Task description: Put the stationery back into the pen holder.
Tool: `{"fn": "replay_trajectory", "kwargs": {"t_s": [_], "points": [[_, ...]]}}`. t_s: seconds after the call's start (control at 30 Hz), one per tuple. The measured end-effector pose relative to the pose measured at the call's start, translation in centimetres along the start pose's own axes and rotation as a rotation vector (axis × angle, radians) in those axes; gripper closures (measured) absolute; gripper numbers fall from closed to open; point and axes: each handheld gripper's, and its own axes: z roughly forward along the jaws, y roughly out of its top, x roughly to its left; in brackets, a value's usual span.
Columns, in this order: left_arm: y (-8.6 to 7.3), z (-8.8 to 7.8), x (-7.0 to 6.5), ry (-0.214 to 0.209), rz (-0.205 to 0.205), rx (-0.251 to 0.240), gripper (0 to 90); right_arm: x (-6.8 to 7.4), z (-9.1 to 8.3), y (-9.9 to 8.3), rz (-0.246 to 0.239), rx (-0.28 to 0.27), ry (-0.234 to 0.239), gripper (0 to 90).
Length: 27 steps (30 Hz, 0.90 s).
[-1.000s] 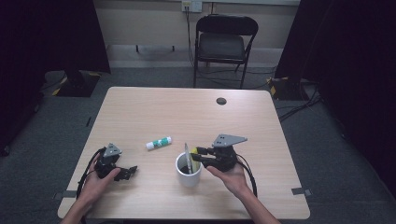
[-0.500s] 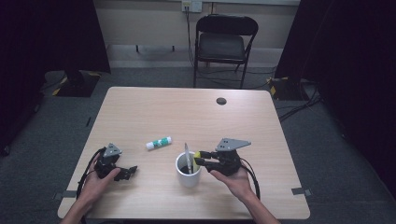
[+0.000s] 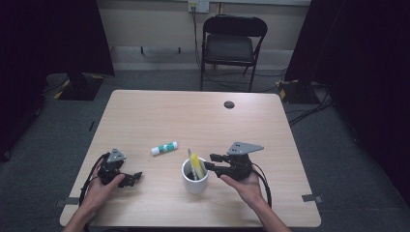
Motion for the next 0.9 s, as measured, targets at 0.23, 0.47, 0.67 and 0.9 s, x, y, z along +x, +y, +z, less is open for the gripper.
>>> {"fn": "replay_trajectory", "kwargs": {"t_s": [0.23,0.47,0.67,0.9], "points": [[0.0,0.0,0.0,0.0,0.0,0.0,0.0,-0.7,-0.8,-0.6,0.017,0.004,-0.036,56.4],[0.0,0.0,-0.1,0.001,-0.006,-0.002,0.0,-1.9,-1.9,-1.2,0.029,-0.002,-0.085,55.8],[0.1,0.0,-0.1,0.008,-0.009,0.004,0.5,-2.9,-2.9,-2.0,0.042,0.008,-0.13,55.8],[0.1,-0.1,-0.2,0.009,-0.01,0.007,1.5,-4.7,-4.5,-3.4,0.068,0.044,-0.204,53.1]]}}
